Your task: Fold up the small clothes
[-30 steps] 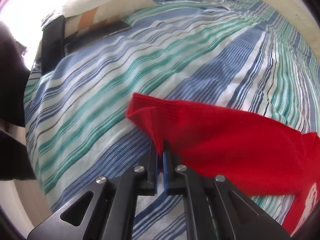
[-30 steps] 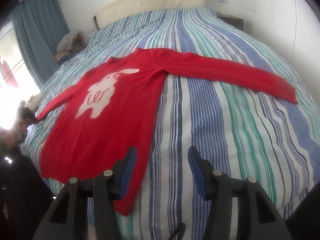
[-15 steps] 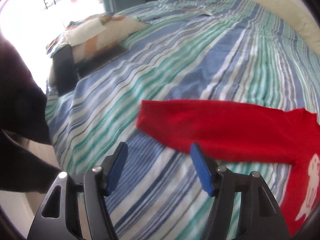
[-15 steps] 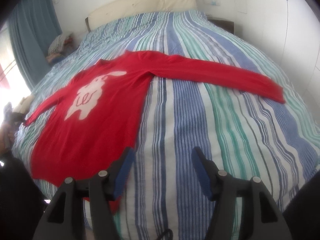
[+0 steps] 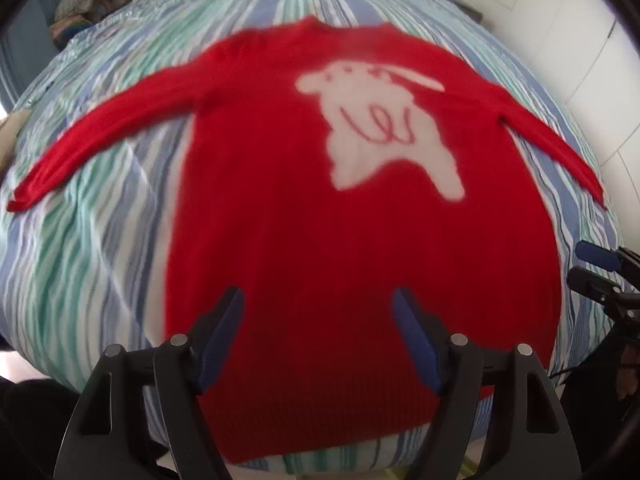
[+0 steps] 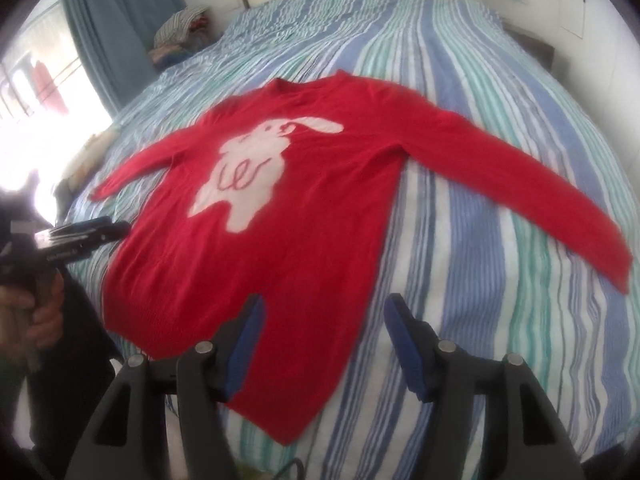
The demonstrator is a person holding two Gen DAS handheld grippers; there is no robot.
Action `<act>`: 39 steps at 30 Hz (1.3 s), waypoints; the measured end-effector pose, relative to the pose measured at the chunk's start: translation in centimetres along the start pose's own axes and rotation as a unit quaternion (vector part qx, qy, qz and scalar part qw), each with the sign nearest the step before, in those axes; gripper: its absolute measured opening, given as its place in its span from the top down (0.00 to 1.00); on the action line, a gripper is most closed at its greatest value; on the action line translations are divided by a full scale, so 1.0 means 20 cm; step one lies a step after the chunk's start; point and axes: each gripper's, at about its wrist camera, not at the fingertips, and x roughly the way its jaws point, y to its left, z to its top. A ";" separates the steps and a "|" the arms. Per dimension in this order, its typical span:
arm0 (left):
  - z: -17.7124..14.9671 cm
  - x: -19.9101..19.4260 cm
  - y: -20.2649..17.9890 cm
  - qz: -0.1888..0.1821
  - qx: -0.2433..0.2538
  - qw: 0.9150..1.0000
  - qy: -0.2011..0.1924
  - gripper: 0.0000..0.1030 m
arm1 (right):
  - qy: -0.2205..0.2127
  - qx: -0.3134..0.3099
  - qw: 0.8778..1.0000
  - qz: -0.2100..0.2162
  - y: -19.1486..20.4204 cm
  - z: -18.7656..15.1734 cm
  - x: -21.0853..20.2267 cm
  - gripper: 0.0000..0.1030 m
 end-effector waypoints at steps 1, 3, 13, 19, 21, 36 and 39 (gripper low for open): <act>-0.05 0.04 -0.02 0.004 0.007 1.000 0.025 0.25 | 0.012 -0.007 1.000 0.007 0.03 -0.03 0.05 0.40; -0.17 0.07 -0.05 0.030 0.032 0.998 0.050 0.25 | 0.057 -0.006 0.998 0.010 0.07 -0.12 0.18 0.40; -0.21 -0.22 -0.04 0.039 0.050 0.997 0.033 0.26 | 0.138 0.034 0.990 0.000 0.06 -0.45 0.18 0.40; 0.00 -0.35 -0.01 0.038 0.013 0.998 -0.040 0.17 | 0.054 0.012 0.998 -0.009 0.09 -0.20 -0.04 0.40; 0.05 -0.26 0.00 0.041 0.007 0.998 -0.037 0.17 | 0.029 0.003 1.000 -0.011 0.11 -0.09 -0.04 0.40; -0.05 -0.44 -0.02 0.038 -0.020 0.999 -0.013 0.18 | 0.079 0.034 0.996 0.008 0.15 -0.24 0.10 0.40; 0.03 -0.60 -0.02 0.043 -0.027 0.998 -0.048 0.14 | 0.041 0.034 0.999 -0.002 0.15 -0.16 -0.03 0.40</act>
